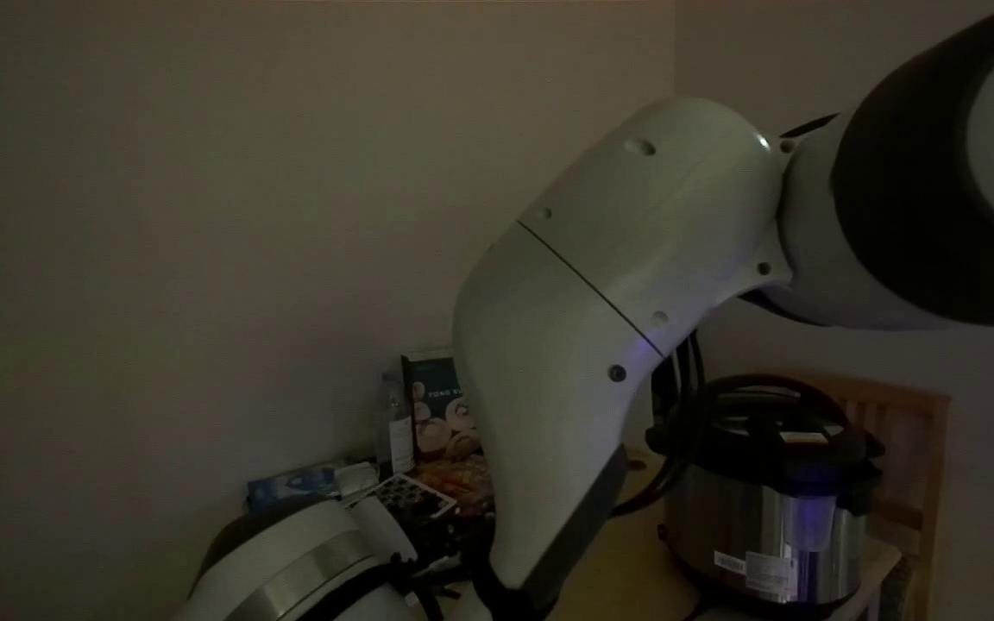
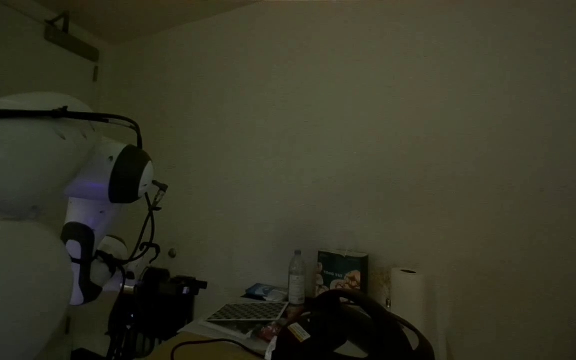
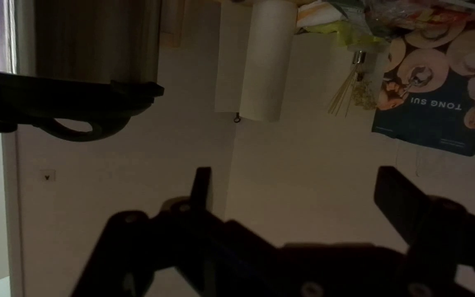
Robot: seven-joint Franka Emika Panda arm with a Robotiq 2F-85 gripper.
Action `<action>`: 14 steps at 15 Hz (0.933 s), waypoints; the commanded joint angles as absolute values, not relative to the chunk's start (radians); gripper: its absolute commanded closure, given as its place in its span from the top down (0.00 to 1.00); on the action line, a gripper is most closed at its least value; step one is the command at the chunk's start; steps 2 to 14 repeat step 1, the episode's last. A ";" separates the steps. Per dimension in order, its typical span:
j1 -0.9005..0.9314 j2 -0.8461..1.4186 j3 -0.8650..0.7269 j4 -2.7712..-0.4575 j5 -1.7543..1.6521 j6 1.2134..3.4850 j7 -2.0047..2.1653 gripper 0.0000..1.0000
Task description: Put the cable on the cooker then remove it.
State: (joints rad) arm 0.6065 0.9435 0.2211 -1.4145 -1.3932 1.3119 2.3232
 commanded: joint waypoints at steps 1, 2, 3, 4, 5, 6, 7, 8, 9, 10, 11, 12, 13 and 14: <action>0.612 0.947 0.216 -1.408 -1.390 1.313 2.321 1.00; 0.612 0.947 0.216 -1.408 -1.390 1.313 2.321 1.00; 0.612 0.947 0.216 -1.408 -1.390 1.313 2.321 1.00; 0.612 0.947 0.216 -1.408 -1.390 1.313 2.321 1.00; 0.612 0.947 0.216 -1.408 -1.390 1.313 2.321 1.00; 0.612 0.947 0.216 -1.408 -1.390 1.313 2.321 1.00; 0.612 0.947 0.216 -1.408 -1.390 1.313 2.321 1.00; 0.612 0.947 0.216 -1.408 -1.390 1.313 2.321 1.00; 0.612 0.947 0.216 -1.408 -1.390 1.313 2.321 1.00; 0.612 0.947 0.216 -1.408 -1.390 1.313 2.321 1.00; 0.612 0.947 0.216 -1.408 -1.390 1.313 2.321 1.00; 0.612 0.947 0.216 -1.408 -1.390 1.313 2.321 1.00; 0.612 0.947 0.216 -1.408 -1.390 1.313 2.321 1.00; 0.612 0.947 0.216 -1.408 -1.390 1.313 2.321 1.00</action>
